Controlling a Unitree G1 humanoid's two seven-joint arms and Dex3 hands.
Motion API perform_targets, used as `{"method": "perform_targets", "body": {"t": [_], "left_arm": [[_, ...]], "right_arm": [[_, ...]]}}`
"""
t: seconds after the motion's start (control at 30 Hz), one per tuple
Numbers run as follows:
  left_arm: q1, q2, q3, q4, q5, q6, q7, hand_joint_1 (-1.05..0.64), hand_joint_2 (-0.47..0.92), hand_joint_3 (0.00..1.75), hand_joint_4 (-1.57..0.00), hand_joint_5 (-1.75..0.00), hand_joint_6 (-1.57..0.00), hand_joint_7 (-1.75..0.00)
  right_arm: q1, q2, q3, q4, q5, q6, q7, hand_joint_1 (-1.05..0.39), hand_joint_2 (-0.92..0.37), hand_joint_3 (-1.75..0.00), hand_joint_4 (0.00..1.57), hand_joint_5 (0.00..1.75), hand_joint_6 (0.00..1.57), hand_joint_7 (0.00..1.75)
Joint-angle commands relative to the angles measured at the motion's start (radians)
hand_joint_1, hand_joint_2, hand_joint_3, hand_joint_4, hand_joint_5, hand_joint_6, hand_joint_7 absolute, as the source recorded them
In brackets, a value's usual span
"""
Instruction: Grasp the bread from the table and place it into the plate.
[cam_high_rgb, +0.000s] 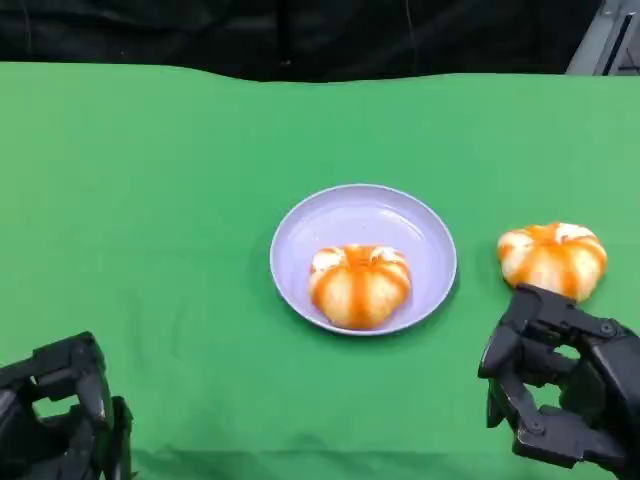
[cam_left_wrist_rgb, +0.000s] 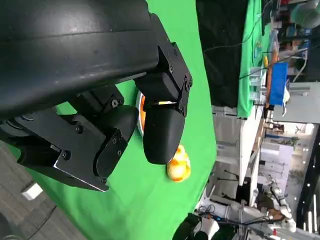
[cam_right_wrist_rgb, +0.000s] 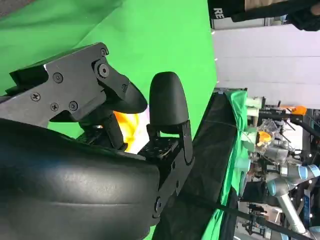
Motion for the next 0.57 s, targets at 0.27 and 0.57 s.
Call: {"method": "perform_targets", "body": {"t": [0.27, 0.57], "left_arm": [[-0.030, 0.012, -0.002, -0.009, 0.036, -0.024, 0.028, 0.09, 0.58, 1.42, -1.01, -1.75, -0.82, -1.75], [-0.042, 0.015, -0.008, -0.023, 0.056, -0.023, 0.056, 0.15, 0.58, 1.47, -1.04, -1.75, -0.83, -1.75]], "right_arm": [[0.000, -0.019, -0.043, 0.019, 0.025, -0.032, 0.028, -0.01, -0.65, -1.11, 0.79, 1.75, 0.65, 1.59], [-0.011, -0.028, -0.054, 0.037, 0.029, -0.041, 0.036, -0.02, -0.64, -1.11, 0.80, 1.75, 0.65, 1.58]]}}
